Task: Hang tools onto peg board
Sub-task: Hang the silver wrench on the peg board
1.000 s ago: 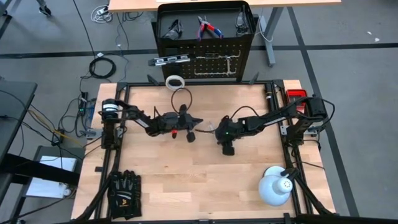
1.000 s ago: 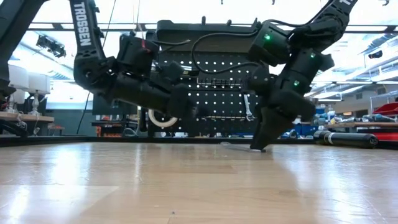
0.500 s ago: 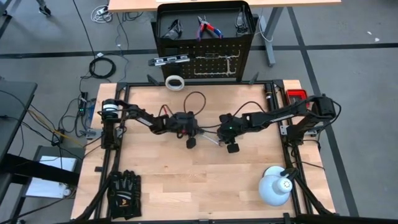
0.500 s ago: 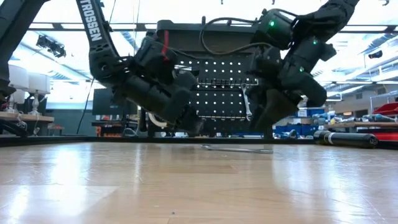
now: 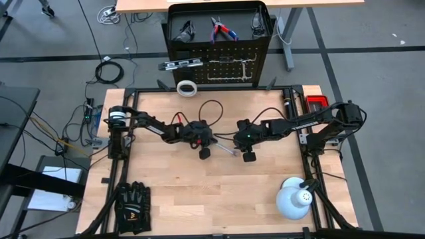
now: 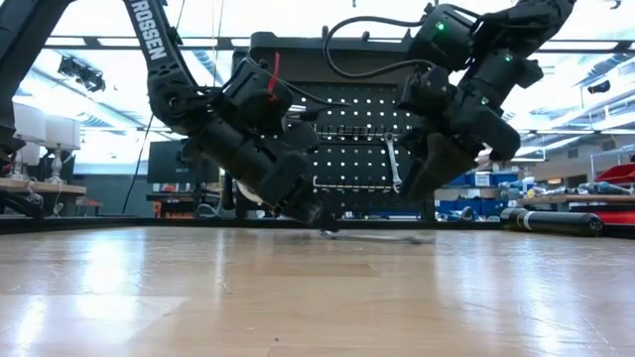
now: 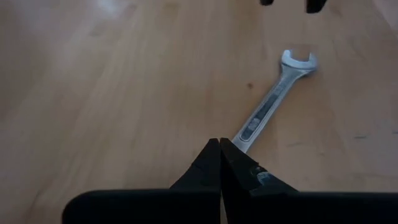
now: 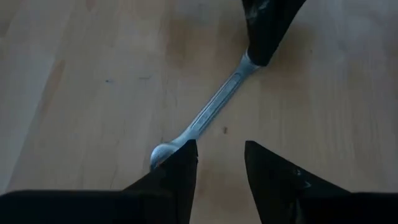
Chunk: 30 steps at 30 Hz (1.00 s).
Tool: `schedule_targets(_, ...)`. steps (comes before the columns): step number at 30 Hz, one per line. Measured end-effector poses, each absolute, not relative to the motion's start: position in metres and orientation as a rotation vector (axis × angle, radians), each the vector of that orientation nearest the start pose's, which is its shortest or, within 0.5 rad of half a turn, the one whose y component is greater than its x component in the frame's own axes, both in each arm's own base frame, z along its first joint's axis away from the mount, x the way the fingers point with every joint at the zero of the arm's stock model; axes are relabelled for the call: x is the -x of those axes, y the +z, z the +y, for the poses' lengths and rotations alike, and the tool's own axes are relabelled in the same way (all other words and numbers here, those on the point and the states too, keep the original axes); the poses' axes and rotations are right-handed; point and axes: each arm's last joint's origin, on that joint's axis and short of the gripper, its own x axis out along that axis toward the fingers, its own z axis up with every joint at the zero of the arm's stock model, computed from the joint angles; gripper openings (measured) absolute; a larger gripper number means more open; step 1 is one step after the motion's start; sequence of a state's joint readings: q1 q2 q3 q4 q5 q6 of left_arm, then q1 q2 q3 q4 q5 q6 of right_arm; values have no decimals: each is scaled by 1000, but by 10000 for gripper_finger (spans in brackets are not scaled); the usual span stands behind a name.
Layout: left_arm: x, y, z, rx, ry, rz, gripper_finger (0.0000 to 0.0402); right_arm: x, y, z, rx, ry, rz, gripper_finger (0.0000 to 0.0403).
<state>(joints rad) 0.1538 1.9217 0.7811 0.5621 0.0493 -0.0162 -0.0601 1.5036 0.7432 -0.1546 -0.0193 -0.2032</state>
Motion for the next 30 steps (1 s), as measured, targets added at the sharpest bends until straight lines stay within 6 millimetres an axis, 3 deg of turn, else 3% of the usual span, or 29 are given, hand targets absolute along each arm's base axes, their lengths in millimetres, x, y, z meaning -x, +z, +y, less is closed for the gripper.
schedule_targets(9,-315,86,43,71,147,469,0,-279,164,-16,144,50,910,146)
schedule_targets(15,-295,81,43,101,245,393,0,-288,171,-13,113,33,795,151)
schedule_targets(19,-292,71,43,133,274,336,0,-295,172,-6,105,32,727,154)
schedule_targets(24,-298,55,36,161,248,254,0,-301,158,-3,104,-27,754,156)
schedule_targets(30,-298,54,34,156,239,230,0,-302,153,-4,98,-31,769,154)
